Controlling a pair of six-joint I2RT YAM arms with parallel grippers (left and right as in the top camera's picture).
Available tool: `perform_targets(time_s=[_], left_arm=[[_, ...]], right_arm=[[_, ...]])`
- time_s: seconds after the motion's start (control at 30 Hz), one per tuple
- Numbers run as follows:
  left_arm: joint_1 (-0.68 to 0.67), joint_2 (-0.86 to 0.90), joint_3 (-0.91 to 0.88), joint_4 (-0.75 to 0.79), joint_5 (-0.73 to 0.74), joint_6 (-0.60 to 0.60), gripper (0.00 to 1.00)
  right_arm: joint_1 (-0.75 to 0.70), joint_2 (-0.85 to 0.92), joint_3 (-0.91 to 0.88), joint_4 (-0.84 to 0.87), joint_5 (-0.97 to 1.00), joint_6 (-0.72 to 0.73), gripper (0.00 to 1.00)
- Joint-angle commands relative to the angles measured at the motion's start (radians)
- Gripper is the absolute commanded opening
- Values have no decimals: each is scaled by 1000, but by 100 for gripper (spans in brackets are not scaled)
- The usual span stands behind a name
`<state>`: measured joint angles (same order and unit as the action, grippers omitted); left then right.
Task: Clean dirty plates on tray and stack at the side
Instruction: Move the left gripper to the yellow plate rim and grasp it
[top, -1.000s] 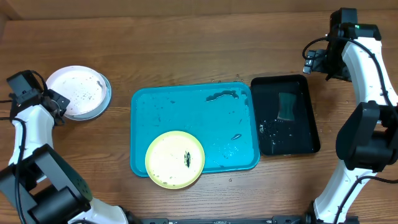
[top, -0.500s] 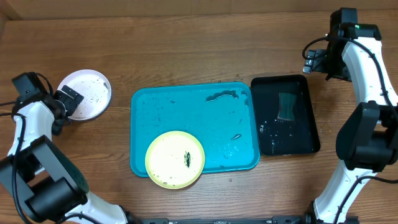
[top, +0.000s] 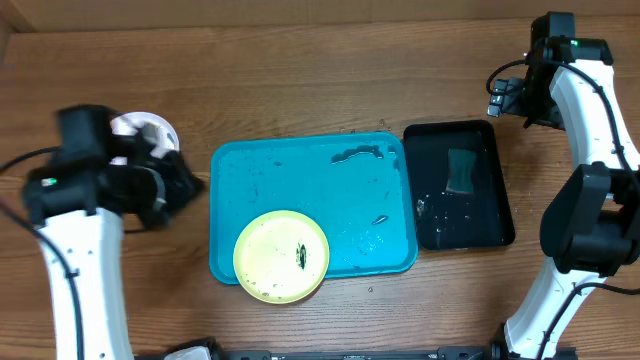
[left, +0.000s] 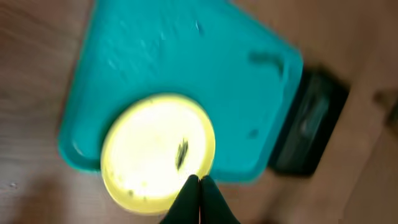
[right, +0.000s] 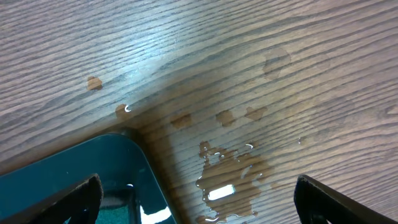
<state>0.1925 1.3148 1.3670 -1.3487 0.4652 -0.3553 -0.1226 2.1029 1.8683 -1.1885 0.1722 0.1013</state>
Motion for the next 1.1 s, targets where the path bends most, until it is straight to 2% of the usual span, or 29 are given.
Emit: perform_targets(time_s=[0.0,0.03,0.07,0.13,0.2,0.23,0.33,0.47,0.57,0.8,1.07], left_arm=[[-173,3,-72,-48,-67,63,4],[-224,4,-95,-51,-103,56,4],[-271,5,-119,-50,-143,34,10],[-343,5,-164,-41,-226,-35,29],[-396,5,-204,-25,-323,-113,53],[-412,5,-223,-17,-367,-148,57],[-428,5,-267,-8,-445,-200,55],[-428,5,-342,20,-459,-227,48],[-428,5,-418,85,-457,-274,41],[-428,5,-569,259,-451,-281,33],[-428,5,-640,311,-451,-281,31]], right_arm=[[3,-18,10,7,7,6,100],[3,-18,10,7,7,6,100],[3,-18,10,7,7,6,100],[3,-18,10,6,7,6,100],[3,-18,10,7,7,6,100],[3,-18,10,7,7,6,100],[3,-18,10,7,7,6,100],[3,-18,10,7,7,6,100],[3,-18,10,7,7,6,100],[3,-18,10,7,7,6,100],[3,-18,10,7,7,6,100]])
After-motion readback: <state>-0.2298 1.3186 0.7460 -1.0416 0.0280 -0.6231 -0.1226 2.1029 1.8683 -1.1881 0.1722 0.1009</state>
